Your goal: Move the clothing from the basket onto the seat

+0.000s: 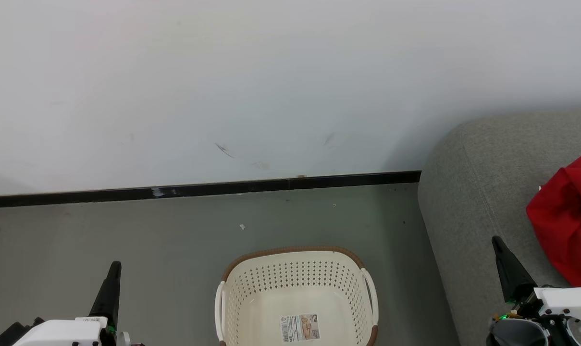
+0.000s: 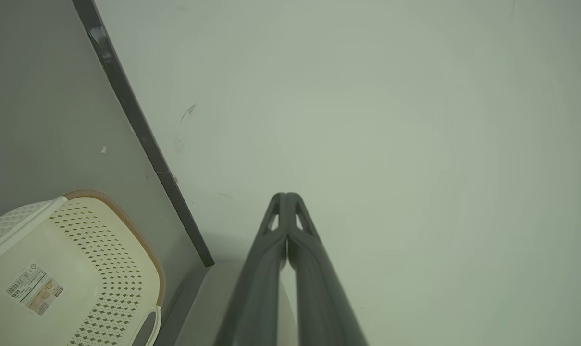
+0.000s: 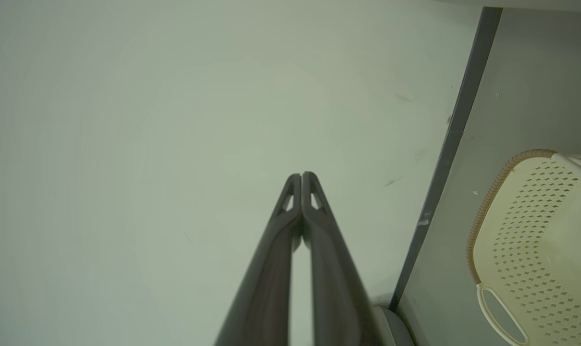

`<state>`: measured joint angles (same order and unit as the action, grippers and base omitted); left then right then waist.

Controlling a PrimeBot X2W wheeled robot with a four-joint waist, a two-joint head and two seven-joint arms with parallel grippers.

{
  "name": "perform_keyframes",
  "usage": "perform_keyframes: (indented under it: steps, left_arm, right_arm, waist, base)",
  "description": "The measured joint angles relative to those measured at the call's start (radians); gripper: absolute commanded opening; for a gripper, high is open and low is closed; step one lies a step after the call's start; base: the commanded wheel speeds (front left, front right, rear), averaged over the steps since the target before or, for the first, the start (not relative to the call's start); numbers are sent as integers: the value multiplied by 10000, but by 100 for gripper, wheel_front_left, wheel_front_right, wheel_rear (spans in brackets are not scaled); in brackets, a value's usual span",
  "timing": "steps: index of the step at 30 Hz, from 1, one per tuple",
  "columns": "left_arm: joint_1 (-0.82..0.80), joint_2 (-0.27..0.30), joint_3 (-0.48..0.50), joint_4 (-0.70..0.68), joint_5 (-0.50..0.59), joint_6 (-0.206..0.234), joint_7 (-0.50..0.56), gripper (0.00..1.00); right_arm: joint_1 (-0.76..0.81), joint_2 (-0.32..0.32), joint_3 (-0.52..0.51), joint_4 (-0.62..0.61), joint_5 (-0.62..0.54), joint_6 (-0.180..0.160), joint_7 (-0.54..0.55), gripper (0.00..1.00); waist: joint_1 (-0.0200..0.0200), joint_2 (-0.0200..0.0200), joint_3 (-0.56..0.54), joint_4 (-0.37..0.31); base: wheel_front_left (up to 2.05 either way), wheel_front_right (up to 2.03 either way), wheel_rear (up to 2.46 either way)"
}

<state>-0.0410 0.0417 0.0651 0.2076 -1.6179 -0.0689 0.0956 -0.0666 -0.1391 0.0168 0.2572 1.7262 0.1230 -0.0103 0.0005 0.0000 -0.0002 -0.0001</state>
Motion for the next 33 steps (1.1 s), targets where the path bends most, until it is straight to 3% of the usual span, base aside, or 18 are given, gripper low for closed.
perform_keyframes:
  steps: [33]
  left_arm:
    - [-110, 0, 15, 90, 0, -90, 0, 0]
  right_arm:
    - [-7, -4, 2, 35, 2, 0, 0, 0]
  waist:
    - [-1, 0, -3, -1]
  base:
    - [0, 0, 0]
